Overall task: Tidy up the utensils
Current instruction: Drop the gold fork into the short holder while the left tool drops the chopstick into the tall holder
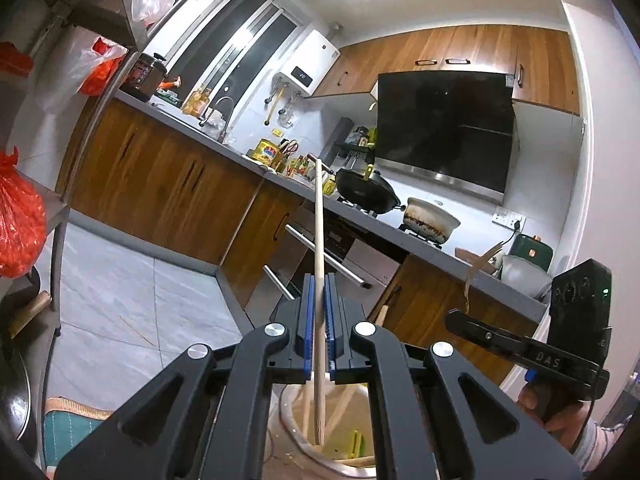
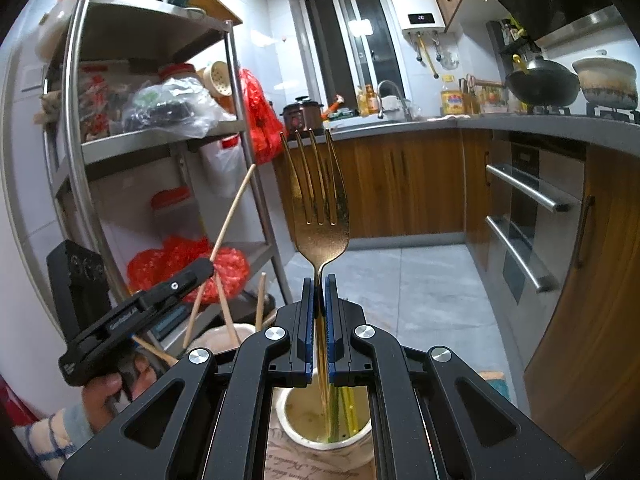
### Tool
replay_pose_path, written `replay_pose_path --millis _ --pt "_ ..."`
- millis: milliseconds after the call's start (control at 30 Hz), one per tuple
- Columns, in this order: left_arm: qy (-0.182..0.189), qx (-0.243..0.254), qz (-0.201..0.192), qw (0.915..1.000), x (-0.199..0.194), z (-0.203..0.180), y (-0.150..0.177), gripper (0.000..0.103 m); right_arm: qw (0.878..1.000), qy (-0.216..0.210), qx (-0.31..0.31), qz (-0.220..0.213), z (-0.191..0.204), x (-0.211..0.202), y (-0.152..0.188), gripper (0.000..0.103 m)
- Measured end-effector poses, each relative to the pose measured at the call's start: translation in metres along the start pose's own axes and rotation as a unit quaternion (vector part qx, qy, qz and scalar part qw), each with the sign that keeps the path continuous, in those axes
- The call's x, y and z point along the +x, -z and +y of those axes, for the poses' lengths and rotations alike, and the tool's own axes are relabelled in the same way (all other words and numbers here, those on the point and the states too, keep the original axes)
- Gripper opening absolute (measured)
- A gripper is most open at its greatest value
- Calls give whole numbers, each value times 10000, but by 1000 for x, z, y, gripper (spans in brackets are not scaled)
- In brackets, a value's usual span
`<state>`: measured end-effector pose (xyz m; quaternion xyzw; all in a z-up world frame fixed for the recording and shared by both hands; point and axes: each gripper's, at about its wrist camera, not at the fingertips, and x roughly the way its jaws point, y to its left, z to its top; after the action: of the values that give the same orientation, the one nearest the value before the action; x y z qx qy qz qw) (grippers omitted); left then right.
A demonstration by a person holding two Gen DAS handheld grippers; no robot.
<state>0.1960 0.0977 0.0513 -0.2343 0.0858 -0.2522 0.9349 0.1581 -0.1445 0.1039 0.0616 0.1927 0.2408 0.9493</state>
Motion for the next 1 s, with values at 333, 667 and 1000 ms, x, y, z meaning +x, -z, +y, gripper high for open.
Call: replay_pose_path --millis 333,667,1000 --pt "-30 162 105 9998 4 -6 10 5 10000 5 -21 63 2 5 2 6" --pt "-136 652 372 9971 -18 -21 7 5 9999 19 -31 125 0 6 11 6" --pt "-170 1083 559 9924 -27 -33 7 5 9989 1 71 467 -7 21 26 6"
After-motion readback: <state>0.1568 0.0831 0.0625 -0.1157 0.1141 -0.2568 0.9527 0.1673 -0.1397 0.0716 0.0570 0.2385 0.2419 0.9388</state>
